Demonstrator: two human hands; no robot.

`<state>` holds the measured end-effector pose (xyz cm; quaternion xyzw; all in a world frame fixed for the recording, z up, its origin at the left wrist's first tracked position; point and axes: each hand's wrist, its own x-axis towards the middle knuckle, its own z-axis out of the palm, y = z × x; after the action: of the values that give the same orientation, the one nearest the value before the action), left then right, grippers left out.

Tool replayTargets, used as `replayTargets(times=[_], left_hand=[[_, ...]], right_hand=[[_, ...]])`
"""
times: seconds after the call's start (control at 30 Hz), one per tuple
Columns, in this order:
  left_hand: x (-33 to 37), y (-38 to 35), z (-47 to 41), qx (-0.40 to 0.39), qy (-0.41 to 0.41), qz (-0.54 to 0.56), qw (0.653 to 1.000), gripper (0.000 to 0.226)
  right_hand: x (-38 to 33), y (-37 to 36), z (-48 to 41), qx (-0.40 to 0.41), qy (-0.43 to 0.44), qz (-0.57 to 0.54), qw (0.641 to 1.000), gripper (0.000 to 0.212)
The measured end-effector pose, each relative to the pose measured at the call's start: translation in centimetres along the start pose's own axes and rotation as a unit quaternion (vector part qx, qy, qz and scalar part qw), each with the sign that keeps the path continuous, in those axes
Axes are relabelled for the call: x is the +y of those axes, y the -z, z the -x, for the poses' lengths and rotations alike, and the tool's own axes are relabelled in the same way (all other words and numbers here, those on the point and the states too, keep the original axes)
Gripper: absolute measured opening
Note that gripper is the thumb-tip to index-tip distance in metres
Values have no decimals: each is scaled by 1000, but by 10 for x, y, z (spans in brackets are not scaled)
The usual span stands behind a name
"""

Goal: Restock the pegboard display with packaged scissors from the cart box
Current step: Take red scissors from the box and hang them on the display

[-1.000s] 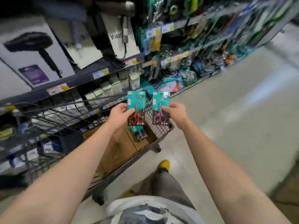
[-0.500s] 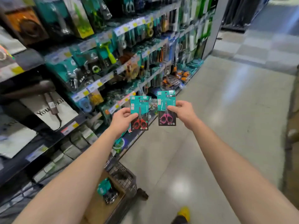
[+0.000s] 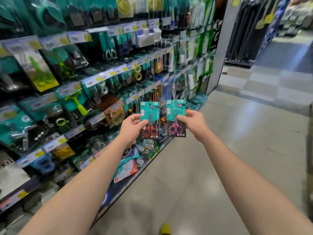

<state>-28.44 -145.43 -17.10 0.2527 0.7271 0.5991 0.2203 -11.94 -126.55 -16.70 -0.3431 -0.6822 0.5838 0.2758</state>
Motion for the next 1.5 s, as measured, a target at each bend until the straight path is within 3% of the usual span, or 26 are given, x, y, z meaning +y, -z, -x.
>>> replayTargets(times=[0.33, 0.73, 1.0, 1.13, 1.23, 1.5], left_hand=[[48, -75, -247, 18, -27, -18, 999, 21], [93, -151, -454, 113, -5, -46, 993, 25], [110, -190, -515, 233, 44, -53, 970, 45], [124, -200, -526, 270, 55, -31, 961, 42], [123, -195, -532, 293, 58, -41, 953, 49], [128, -164, -533, 321, 18, -12, 947, 26]], right_hand=[[-39, 39, -251, -29, 23, 19, 999, 7], [-63, 76, -524, -112, 88, 46, 989, 20], [-81, 81, -655, -224, 115, 55, 966, 23], [-96, 68, -695, -275, 109, 26, 955, 14], [-105, 52, -710, -293, 121, 14, 948, 20], [-129, -4, -731, -345, 155, 24, 925, 18]])
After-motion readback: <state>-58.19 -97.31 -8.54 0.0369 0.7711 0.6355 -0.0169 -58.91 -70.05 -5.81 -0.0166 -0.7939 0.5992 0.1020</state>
